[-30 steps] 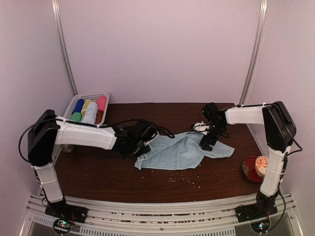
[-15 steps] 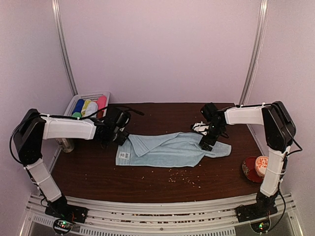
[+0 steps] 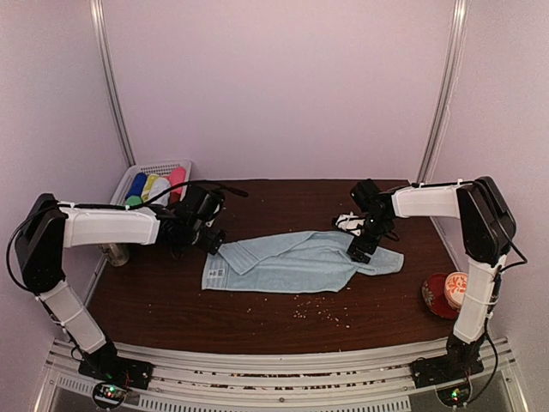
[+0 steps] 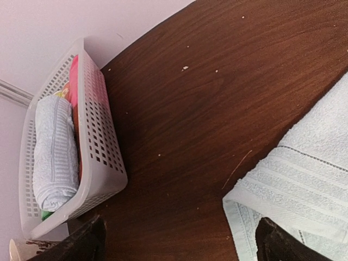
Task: Roll the towels
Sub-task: Pick up the towel from the center of the board.
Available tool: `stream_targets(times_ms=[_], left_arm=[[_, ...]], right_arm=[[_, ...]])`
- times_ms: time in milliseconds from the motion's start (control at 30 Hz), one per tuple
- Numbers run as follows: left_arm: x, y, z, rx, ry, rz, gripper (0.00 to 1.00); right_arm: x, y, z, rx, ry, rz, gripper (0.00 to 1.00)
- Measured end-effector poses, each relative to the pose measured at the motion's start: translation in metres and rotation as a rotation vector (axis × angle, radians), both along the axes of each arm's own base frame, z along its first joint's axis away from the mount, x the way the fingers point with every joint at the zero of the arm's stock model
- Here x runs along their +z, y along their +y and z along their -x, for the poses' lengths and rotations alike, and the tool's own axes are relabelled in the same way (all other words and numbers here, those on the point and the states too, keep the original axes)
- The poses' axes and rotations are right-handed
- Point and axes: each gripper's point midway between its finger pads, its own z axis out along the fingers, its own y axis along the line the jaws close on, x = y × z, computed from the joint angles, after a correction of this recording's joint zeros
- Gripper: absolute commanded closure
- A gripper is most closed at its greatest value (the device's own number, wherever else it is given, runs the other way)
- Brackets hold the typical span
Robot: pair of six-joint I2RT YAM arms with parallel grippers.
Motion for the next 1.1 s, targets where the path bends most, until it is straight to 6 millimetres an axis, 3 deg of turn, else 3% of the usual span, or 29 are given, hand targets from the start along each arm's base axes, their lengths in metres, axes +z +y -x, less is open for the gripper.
stream_targets(times_ms=[233, 433, 533, 700, 833, 967, 1100], left_arm=[[-0.008, 0.001, 0.025, -0.084, -0.007, -0.024, 0.02], [-0.011, -0.057, 0.066, -0.404, -0.03, -0.039, 0.02], [-0.019, -0.072, 0.067, -0.46, -0.01, -0.042, 0.07], [-0.048, -0.091, 0.065, -0.515, 0.053, -0.076, 0.27], [-0.071, -0.102, 0.068, -0.55, 0.11, -0.093, 0.32], [-0.076, -0.106, 0.07, -0.565, 0.128, -0.083, 0.42], [-0.077, -0.107, 0.071, -0.57, 0.132, -0.078, 0.44]], right_arm=[[0.0, 0.001, 0.0, 0.007, 0.003, -0.005, 0.0], [0.0, 0.002, 0.001, 0.01, 0.008, -0.015, 0.0], [0.0, 0.002, 0.001, 0.011, 0.008, -0.016, 0.0], [0.0, 0.003, 0.001, 0.012, 0.01, -0.02, 0.0], [-0.001, 0.003, 0.001, 0.013, 0.01, -0.021, 0.0], [0.0, 0.003, 0.001, 0.013, 0.01, -0.021, 0.0], [0.0, 0.003, 0.001, 0.012, 0.01, -0.021, 0.0]])
